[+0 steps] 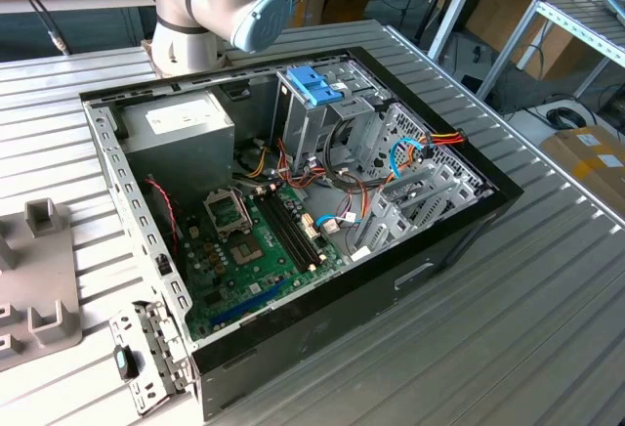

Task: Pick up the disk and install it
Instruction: 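Pick up the disk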

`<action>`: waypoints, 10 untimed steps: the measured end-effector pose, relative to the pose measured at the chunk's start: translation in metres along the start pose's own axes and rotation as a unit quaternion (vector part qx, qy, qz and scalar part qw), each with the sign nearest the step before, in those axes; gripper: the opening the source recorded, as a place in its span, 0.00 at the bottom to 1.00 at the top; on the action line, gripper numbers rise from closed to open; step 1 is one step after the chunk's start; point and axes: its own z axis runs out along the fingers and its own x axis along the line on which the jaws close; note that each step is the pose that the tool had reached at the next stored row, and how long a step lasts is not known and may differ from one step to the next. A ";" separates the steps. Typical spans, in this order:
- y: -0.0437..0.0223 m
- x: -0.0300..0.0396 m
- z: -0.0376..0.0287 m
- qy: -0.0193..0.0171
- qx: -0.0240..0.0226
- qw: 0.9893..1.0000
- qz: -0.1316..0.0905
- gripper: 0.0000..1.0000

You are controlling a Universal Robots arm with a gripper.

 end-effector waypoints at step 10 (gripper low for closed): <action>0.0000 -0.0002 -0.0035 0.000 0.000 1.000 0.000 0.37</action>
